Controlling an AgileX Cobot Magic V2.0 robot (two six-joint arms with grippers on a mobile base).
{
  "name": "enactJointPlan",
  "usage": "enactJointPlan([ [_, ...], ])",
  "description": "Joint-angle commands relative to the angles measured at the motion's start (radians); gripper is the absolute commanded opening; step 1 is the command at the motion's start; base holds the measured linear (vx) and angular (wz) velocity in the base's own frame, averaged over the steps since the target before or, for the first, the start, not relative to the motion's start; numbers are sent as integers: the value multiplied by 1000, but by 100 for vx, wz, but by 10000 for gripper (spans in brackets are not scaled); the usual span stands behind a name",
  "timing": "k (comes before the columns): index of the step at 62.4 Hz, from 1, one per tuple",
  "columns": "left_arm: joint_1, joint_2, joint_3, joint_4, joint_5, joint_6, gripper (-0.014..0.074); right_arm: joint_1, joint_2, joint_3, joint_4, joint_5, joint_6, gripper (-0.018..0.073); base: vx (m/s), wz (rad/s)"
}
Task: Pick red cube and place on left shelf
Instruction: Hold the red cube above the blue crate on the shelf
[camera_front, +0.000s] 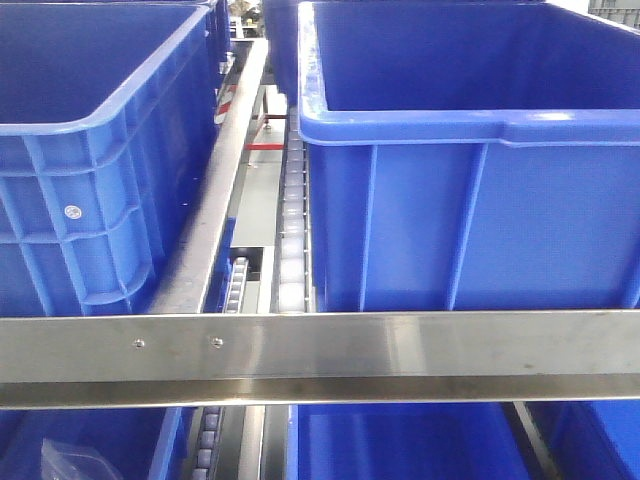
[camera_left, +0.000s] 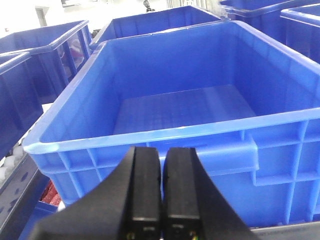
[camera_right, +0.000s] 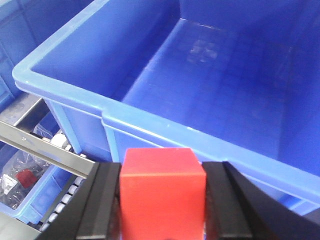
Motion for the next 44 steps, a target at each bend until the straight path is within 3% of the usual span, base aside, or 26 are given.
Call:
enactJointPlan([
  [1,-1,-3,22,-5,-90,1,106,-5,1,-33,8,-80,-2,59,0,0],
  [44,-1,-3,22,-5,-90,1,106,-5,1,-33,8,-103,-3,59,0,0],
])
